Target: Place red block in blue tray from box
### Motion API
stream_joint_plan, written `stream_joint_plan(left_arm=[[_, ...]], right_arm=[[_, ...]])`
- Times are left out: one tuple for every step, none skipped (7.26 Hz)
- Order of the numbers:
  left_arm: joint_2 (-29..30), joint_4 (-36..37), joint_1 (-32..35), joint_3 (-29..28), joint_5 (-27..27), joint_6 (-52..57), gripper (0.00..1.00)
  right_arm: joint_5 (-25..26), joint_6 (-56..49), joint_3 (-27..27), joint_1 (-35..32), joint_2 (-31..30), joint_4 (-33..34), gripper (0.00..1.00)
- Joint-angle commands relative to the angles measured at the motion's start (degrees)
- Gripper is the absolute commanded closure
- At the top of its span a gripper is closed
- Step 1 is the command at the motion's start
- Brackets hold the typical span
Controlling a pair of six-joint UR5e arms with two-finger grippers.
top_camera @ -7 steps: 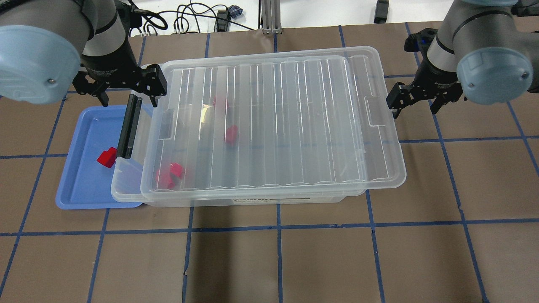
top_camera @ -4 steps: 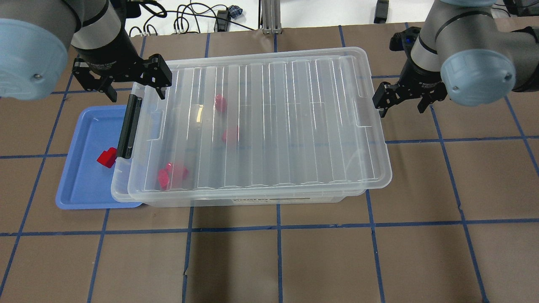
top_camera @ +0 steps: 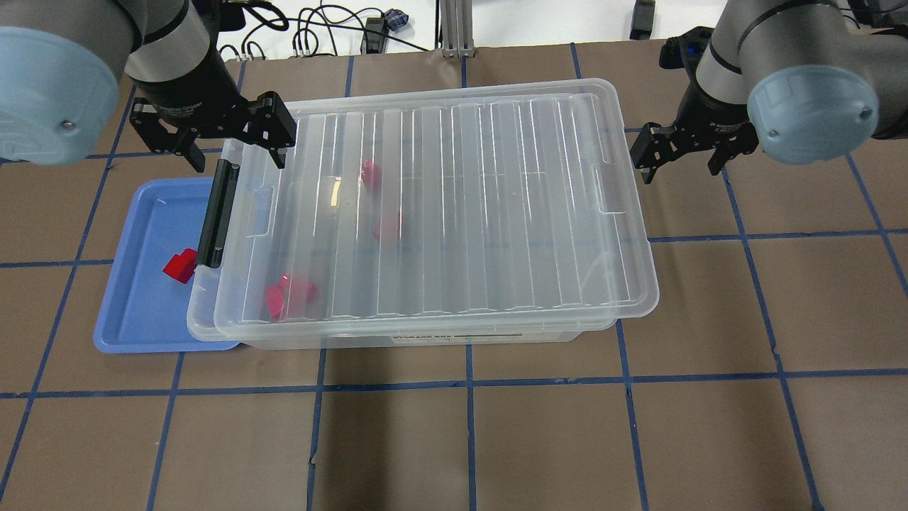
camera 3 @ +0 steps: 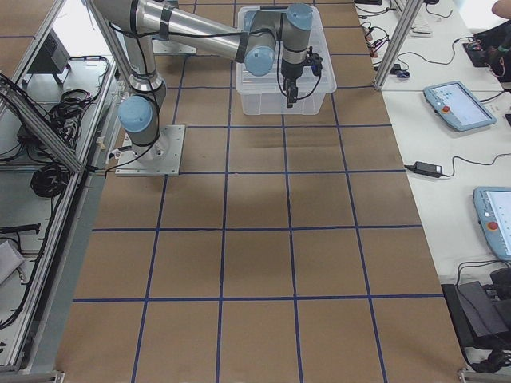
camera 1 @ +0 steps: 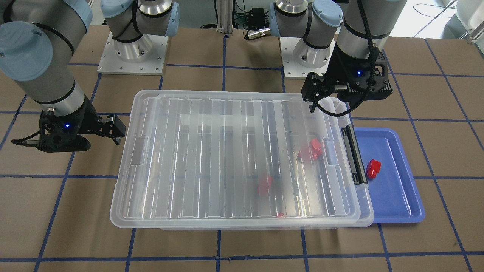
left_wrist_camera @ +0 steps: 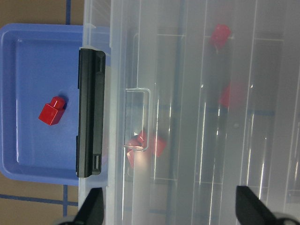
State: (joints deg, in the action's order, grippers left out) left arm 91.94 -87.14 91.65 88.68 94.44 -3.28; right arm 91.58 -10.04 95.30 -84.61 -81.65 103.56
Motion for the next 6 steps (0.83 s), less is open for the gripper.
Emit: stream_joint_plan(left_arm=[[-0.1, -0.05, 0.28, -0.09, -0.05, 1.96, 0.0], [0.6, 0.73, 0.02, -0.35, -0.4, 5.1, 0.0], [0.95, 0.57, -0.07, -0.61, -0.05, 6.78, 0.0], [1.48, 0.48, 0.02, -0.27, -0.31, 6.19, 0.0], [1.48, 0.48, 0.02, -0.26, -0.22, 6.79, 0.0], [0.27, -0.13, 0.28, 0.52, -0.22, 6.71, 0.0]], right_arm=[[-0.52, 1.58, -6.85, -0.63, -2.88, -10.61, 0.0], [-0.35, 6.38, -8.01, -2.99, -4.12, -11.36, 0.0], [0.35, 10.43, -7.76, -5.36, -4.13, -11.19, 0.0], [-0.17, 10.56, -7.59, -5.47, -3.96, -10.58, 0.0], [-0.43, 10.56, -7.41, -5.47, -3.96, -10.4, 0.0], [-0.44, 10.56, -7.41, -5.47, -4.04, -10.4, 0.0]])
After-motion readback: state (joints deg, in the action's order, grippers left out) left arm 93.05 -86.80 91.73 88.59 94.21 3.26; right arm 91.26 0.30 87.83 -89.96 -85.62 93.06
